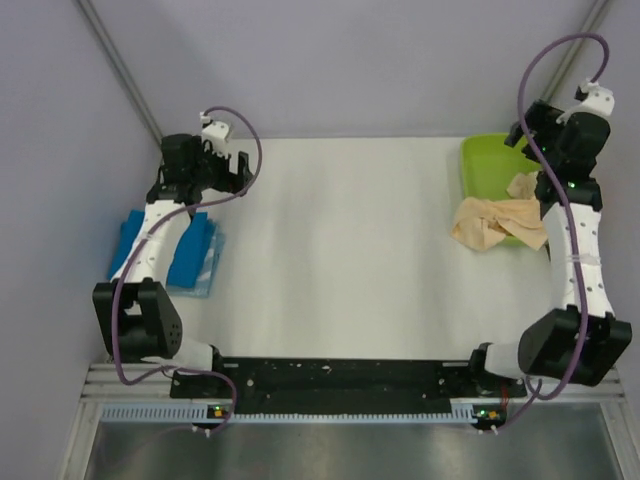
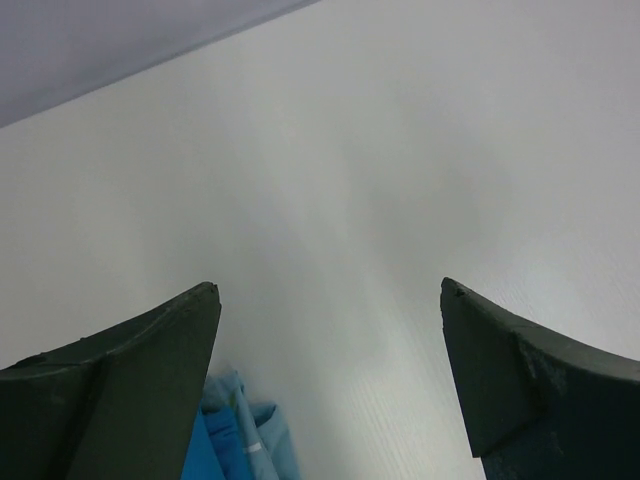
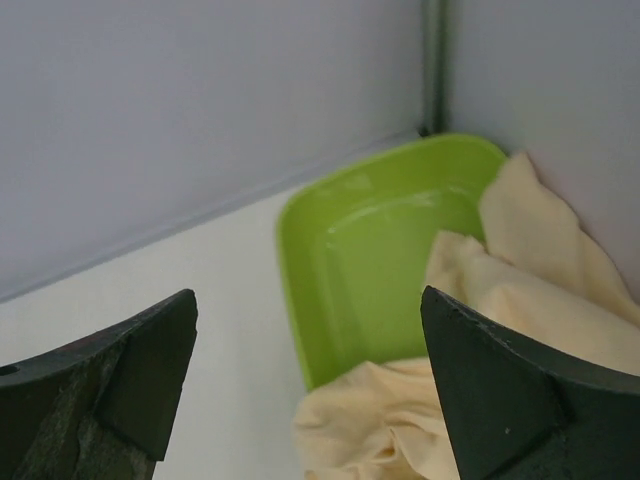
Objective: Fold and stack the t-shirts
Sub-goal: Grab crumpled tshirt from bin with the right arm, then move the tshirt to the center of the board, then flatten out the tshirt
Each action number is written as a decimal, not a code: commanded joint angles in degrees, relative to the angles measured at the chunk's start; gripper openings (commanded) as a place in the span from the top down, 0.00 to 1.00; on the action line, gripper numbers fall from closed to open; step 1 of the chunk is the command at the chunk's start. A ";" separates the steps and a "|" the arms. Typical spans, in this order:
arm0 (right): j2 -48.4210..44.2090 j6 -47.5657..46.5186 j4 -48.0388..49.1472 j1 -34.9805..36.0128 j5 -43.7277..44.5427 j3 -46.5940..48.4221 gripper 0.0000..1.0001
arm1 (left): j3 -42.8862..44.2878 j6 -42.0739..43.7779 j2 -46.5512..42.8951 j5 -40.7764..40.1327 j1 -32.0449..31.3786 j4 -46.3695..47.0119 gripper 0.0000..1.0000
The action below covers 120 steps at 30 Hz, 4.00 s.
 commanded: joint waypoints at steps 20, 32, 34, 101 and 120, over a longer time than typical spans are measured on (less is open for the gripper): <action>43.08 -7.80 -24.98 -4.97 37.05 29.21 1.00 | 6.05 6.38 3.93 1.75 -0.22 -23.25 0.07; 16.72 -31.77 -17.34 27.60 14.57 39.83 1.00 | 9.74 7.88 1.38 -5.72 -0.22 -25.54 0.07; 13.91 -31.18 -15.76 33.94 6.16 42.99 1.00 | 9.48 7.79 0.33 -7.22 -0.14 -25.27 0.07; 39.83 -30.21 -23.31 75.72 0.02 -3.13 0.78 | 14.58 15.70 10.43 -8.89 0.04 -38.81 0.21; 7.49 -12.97 -29.81 33.46 17.10 -10.80 1.00 | -0.97 33.01 7.09 -12.76 -21.22 -37.84 0.30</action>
